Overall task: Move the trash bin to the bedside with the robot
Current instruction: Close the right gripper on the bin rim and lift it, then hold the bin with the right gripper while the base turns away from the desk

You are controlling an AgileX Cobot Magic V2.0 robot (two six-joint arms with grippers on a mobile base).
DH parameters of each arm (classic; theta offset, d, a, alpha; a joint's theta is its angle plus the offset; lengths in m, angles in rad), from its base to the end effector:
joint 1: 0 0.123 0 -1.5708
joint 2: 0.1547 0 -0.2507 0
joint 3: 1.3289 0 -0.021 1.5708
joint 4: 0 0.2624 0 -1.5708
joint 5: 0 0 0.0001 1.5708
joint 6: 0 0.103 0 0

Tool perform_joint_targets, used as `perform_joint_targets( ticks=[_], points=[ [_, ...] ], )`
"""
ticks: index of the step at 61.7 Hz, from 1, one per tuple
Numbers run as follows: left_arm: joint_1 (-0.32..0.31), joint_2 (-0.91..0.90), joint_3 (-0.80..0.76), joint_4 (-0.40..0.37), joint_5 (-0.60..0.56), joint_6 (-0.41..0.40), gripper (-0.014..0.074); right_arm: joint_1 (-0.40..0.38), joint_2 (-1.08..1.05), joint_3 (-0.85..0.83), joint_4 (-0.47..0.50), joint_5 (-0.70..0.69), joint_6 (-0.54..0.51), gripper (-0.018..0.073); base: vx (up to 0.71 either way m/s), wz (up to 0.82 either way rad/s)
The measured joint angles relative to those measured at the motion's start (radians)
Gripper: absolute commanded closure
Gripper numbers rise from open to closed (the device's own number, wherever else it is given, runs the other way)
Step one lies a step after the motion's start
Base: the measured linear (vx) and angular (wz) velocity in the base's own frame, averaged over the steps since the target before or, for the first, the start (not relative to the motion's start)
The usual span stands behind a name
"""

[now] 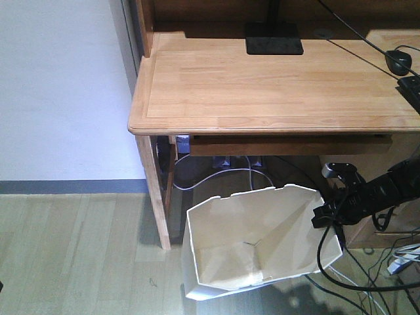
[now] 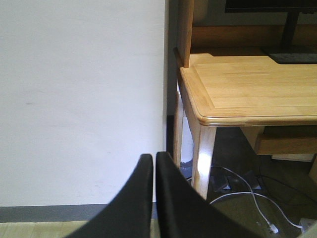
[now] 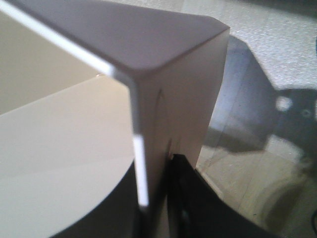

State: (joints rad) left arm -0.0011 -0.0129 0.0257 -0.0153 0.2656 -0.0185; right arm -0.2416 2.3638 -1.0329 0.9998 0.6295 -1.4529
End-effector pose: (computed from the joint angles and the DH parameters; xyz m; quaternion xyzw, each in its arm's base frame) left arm 0.1130 -0.0005 0.1792 -0.0111 0.7713 -0.0125 0.6363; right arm 0.3068 -0.0230 -0.0618 -0.1441 0.9556 0.2451 0.0778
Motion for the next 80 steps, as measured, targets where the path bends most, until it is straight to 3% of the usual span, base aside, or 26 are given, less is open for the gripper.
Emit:
perform_joint_targets(
  ticks=[46, 80],
  points=[
    [0.000, 0.000, 0.000, 0.000, 0.000, 0.000, 0.0603, 0.000, 0.000, 0.001, -0.002, -0.007, -0.005, 0.0564, -0.01, 0.03],
    [0.000, 0.000, 0.000, 0.000, 0.000, 0.000, 0.0603, -0.001, 0.000, 0.001, -0.002, -0.007, -0.005, 0.0564, -0.07, 0.33]
  ],
)
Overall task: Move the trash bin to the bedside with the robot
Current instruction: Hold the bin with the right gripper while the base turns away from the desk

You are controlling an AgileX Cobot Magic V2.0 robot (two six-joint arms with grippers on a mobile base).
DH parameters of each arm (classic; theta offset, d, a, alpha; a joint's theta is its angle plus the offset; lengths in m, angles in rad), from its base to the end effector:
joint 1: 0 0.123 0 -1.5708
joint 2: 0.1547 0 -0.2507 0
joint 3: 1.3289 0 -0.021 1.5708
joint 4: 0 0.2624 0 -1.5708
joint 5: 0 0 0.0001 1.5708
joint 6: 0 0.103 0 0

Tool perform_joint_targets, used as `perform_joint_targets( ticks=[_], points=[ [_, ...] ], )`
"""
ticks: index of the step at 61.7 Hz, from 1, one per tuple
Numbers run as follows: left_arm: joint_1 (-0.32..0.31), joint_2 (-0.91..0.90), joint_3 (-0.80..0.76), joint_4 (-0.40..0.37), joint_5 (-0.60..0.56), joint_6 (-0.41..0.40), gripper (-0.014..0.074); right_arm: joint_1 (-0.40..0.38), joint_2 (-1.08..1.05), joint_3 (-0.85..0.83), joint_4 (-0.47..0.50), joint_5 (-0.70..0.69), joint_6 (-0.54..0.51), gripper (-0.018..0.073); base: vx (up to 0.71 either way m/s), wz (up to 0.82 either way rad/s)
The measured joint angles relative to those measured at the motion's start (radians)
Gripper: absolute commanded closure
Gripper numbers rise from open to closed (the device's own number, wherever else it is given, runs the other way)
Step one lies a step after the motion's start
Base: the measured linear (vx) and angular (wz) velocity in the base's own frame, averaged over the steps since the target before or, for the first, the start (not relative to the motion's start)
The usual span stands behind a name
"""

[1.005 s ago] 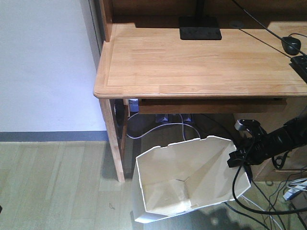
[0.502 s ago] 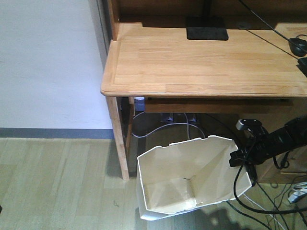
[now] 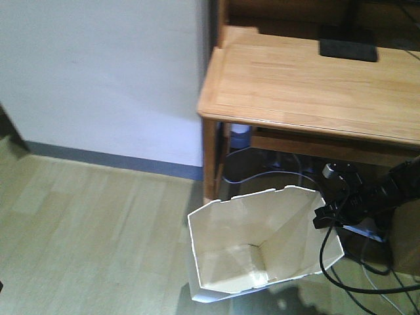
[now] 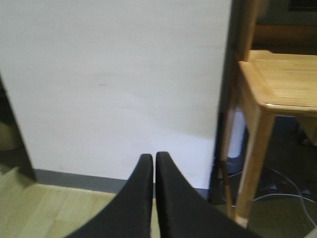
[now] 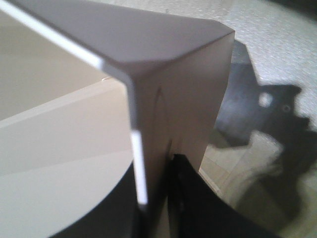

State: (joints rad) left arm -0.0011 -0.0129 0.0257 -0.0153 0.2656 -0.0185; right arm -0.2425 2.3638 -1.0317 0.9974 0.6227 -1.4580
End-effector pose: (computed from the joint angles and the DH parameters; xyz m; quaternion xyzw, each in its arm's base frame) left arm 0.1130 -0.0005 0.1792 -0.0111 0.7713 -0.0125 0.6363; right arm 0.3066 -0.0238 -0.0622 -0.1467 0.9560 0.2417 0.0785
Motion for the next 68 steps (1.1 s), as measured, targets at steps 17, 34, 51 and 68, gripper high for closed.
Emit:
perform_joint_targets(
  ticks=[17, 34, 51, 68],
  points=[
    [0.000, 0.000, 0.000, 0.000, 0.000, 0.000, 0.0603, 0.000, 0.000, 0.000, 0.000, 0.000, 0.000, 0.0564, -0.08, 0.59],
    [0.000, 0.000, 0.000, 0.000, 0.000, 0.000, 0.0603, 0.000, 0.000, 0.000, 0.001, 0.017, 0.000, 0.0564, -0.03, 0.56],
    [0.000, 0.000, 0.000, 0.000, 0.000, 0.000, 0.0603, 0.000, 0.000, 0.000, 0.000, 0.016, 0.000, 0.0564, 0.05, 0.52],
    [0.000, 0.000, 0.000, 0.000, 0.000, 0.000, 0.0603, 0.000, 0.000, 0.000, 0.000, 0.009, 0.000, 0.0564, 0.11, 0.52]
  ],
)
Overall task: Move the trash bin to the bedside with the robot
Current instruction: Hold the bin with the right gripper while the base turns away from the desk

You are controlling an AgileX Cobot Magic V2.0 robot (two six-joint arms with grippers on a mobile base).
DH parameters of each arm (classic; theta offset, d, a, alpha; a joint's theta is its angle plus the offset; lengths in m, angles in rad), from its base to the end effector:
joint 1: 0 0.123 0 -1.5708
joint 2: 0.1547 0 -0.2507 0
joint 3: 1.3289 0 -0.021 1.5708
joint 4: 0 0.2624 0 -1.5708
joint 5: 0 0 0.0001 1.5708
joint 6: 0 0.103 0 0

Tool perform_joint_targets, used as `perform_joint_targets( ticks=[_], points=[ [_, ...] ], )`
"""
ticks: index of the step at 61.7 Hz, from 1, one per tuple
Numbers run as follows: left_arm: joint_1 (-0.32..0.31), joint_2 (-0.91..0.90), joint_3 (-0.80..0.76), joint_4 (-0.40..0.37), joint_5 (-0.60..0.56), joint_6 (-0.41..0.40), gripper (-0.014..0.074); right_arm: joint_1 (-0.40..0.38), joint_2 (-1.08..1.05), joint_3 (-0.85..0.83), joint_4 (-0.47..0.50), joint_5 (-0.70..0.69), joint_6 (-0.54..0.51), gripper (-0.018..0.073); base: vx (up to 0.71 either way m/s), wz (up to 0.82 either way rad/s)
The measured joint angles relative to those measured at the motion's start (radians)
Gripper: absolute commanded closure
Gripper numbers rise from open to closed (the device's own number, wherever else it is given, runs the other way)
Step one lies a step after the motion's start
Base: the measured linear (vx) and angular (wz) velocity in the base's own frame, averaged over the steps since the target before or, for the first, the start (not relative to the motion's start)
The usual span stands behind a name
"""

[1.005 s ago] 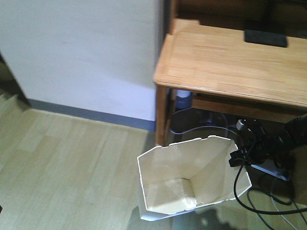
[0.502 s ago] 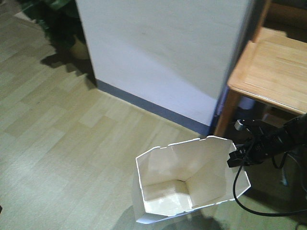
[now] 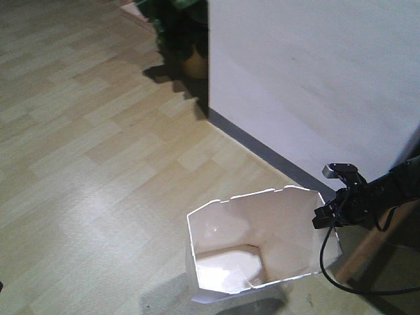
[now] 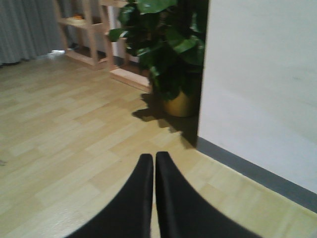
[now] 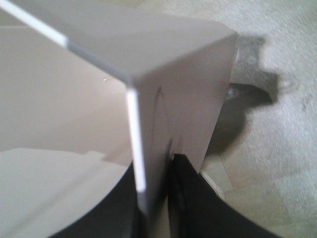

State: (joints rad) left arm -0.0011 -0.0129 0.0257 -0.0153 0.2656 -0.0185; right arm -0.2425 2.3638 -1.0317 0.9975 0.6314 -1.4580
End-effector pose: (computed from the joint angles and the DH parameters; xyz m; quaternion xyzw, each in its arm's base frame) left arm 0.1130 -0.0005 0.1792 -0.0111 0.7713 -0.0125 0.6363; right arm 0.3062 -0.0231 -0.0619 -0.1471 0.9550 0.2458 0.0774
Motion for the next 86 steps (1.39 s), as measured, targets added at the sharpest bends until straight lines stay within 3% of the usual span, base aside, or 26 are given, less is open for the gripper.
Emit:
perform_joint_targets(
  ticks=[57, 86],
  points=[
    [0.000, 0.000, 0.000, 0.000, 0.000, 0.000, 0.0603, 0.001, 0.000, 0.000, 0.005, 0.006, 0.000, 0.0564, 0.16, 0.60],
    [0.000, 0.000, 0.000, 0.000, 0.000, 0.000, 0.0603, 0.002, 0.000, 0.000, 0.005, 0.013, 0.000, 0.0564, 0.20, 0.23]
  ],
)
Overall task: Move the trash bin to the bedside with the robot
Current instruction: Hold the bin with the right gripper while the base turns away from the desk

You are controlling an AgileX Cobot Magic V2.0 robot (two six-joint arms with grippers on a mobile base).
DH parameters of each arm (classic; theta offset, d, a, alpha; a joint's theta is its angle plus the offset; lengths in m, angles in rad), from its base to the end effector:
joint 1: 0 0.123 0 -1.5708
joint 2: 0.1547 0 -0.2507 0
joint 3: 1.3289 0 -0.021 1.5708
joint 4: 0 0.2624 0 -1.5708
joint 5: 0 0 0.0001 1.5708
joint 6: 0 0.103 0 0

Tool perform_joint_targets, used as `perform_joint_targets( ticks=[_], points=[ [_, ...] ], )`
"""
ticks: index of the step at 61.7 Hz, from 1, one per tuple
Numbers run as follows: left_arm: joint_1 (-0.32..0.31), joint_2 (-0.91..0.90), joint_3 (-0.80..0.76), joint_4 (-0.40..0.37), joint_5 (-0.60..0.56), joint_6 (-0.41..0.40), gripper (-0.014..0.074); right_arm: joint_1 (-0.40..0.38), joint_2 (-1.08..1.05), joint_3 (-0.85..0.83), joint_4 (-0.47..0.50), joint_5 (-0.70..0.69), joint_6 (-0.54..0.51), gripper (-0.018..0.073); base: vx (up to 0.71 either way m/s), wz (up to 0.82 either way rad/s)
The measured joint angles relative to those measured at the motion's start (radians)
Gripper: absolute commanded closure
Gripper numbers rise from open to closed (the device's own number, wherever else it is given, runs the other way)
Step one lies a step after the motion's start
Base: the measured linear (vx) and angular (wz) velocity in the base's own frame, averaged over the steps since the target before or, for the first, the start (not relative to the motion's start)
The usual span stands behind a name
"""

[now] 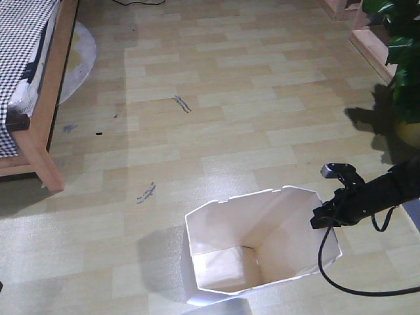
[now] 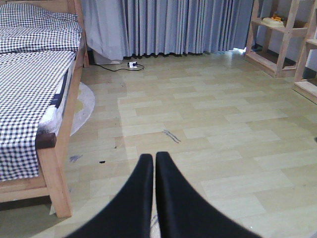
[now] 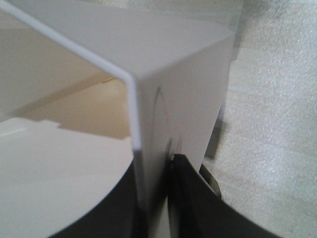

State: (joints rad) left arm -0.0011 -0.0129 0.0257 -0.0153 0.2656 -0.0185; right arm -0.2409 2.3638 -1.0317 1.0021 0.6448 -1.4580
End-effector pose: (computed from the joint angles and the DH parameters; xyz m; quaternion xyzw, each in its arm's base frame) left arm 0.1130 -0.0005 0.1792 -0.0111 0.7713 -0.0125 0.6363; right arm 0.3059 -0.0214 -0.0612 -0.1464 0.9534 0.2526 0.0763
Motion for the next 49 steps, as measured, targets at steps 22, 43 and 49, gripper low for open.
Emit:
perform_joint_targets(
  ticks=[22, 43, 49],
  points=[
    [0.000, 0.000, 0.000, 0.000, 0.000, 0.000, 0.0603, 0.000, 0.000, 0.000, 0.000, -0.004, 0.000, 0.0564, 0.29, -0.06],
    [0.000, 0.000, 0.000, 0.000, 0.000, 0.000, 0.0603, -0.001, 0.000, 0.000, 0.000, -0.006, 0.000, 0.0564, 0.32, -0.08],
    [0.000, 0.000, 0.000, 0.000, 0.000, 0.000, 0.0603, -0.001, 0.000, 0.000, 0.000, -0.007, 0.000, 0.0564, 0.32, -0.04]
  ],
)
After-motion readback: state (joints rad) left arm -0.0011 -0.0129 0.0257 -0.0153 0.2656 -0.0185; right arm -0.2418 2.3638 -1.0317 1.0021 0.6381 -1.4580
